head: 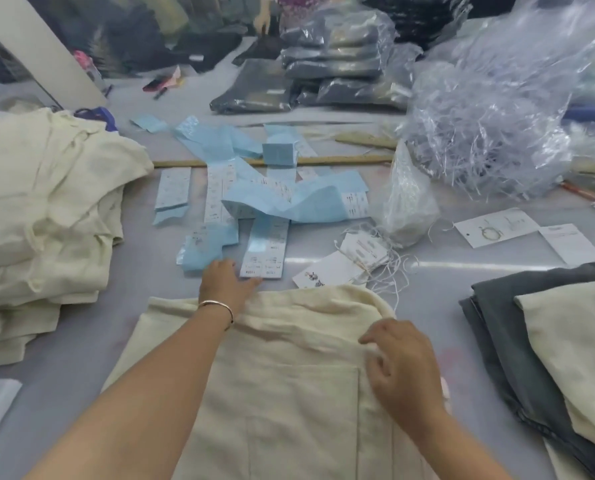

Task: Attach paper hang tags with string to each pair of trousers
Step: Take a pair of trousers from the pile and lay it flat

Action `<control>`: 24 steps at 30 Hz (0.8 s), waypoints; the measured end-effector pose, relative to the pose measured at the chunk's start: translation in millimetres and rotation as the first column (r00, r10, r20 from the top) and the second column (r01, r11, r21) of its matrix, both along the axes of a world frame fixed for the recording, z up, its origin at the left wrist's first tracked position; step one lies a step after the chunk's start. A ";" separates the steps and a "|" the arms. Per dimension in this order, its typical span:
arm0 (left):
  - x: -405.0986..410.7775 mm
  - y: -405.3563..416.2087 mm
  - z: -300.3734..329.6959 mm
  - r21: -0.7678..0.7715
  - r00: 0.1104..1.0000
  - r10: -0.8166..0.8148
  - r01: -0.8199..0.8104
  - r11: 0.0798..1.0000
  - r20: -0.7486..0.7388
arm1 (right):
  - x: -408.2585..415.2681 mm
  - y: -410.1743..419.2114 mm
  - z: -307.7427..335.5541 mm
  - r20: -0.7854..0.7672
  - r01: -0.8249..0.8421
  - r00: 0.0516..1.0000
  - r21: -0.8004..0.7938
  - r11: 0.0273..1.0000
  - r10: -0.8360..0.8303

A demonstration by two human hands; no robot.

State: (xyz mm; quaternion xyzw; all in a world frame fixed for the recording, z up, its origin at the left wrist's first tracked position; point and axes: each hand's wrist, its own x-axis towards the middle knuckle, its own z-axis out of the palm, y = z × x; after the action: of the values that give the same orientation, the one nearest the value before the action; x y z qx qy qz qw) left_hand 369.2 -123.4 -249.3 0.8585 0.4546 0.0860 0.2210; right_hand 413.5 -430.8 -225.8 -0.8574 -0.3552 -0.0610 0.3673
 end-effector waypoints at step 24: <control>-59.7 -220.1 42.0 -0.638 0.801 -0.476 0.587 0.499 0.364 | -17.9 -29.0 53.4 -0.930 0.219 0.368 0.068 0.973 -0.018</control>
State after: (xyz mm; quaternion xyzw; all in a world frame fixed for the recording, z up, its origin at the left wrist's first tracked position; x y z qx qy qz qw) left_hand 309.5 -343.5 -207.3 0.7876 0.1464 -0.1132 0.5878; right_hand 395.7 -459.7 -172.4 -0.7313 -0.0198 0.3694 0.5730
